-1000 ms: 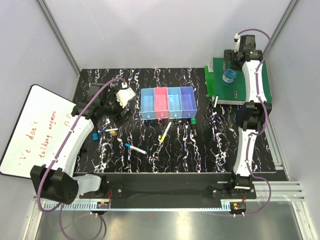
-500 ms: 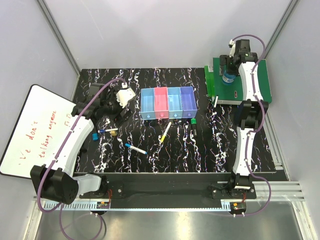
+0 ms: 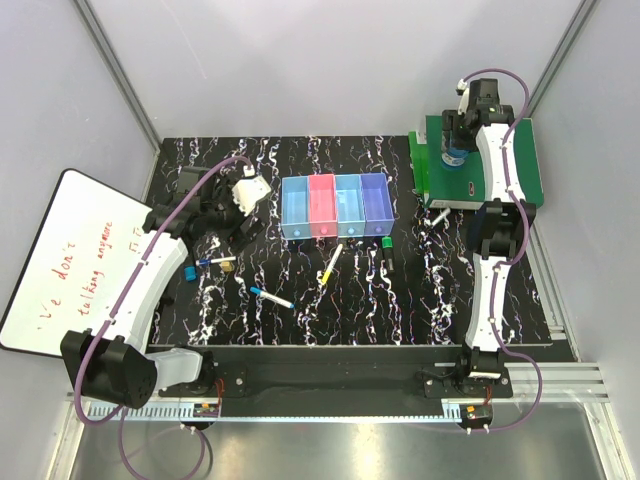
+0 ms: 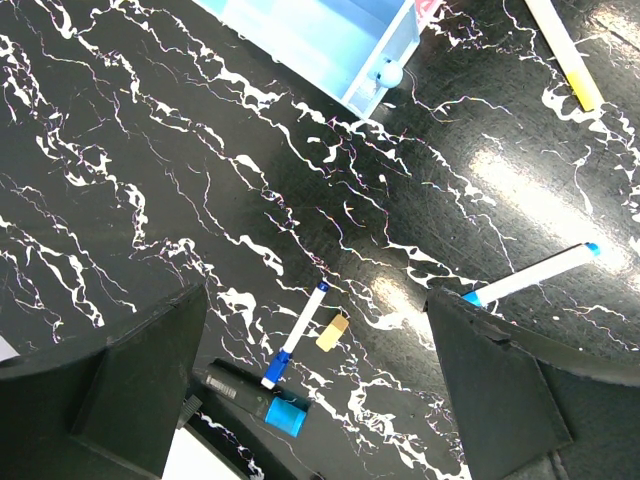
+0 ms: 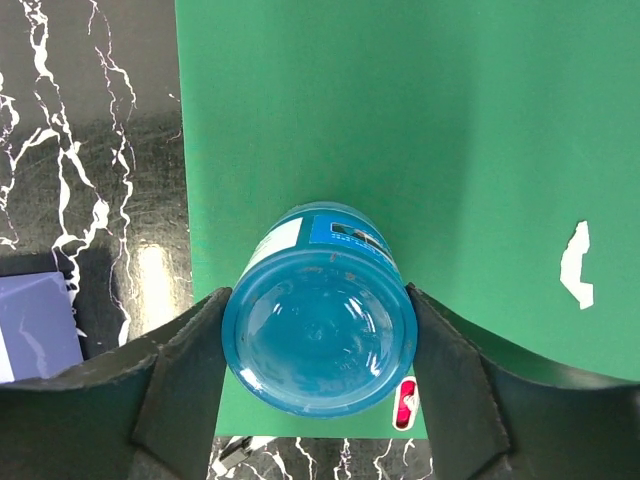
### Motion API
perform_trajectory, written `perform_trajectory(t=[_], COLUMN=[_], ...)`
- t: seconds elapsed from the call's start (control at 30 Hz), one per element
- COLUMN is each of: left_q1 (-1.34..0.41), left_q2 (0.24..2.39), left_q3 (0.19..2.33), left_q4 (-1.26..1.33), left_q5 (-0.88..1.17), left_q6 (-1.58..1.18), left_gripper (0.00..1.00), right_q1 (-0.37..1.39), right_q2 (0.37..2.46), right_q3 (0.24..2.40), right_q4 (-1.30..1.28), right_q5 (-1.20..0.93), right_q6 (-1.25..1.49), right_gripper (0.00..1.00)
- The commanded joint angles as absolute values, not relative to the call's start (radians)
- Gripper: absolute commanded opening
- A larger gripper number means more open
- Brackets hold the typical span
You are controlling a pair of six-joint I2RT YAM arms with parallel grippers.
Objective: Sort the stationery into containers
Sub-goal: Pick up the stationery from the corner of the board.
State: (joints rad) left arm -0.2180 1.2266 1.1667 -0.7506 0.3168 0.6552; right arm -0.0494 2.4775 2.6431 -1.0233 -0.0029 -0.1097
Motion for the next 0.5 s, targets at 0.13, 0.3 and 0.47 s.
perform_trajectory(t=[0.13,0.3,0.47], left_q1=[-0.222,-0.222,-0.222], left_q2=[1.223,1.223,1.213], left_q3=[1.181,1.181,1.169], left_q4=[-0.733,-0.738,-0.741], left_q5=[0.302,0.304,0.356], left_q6=[0.669,0.664,0.632], left_gripper=[0.99,0.99,0.99], right_q1=[-0.041,-0.041,-0.041], right_q2=[2.461,2.448,2.422], right_q3=[2.628,2.615,2.622], right_q4=[-1.015,-1.017,-1.019], right_q5=[0.040,0.049,0.041], right_q6=[-0.126,-0.129,-0.123], right_gripper=[0.40,0.14,0.00])
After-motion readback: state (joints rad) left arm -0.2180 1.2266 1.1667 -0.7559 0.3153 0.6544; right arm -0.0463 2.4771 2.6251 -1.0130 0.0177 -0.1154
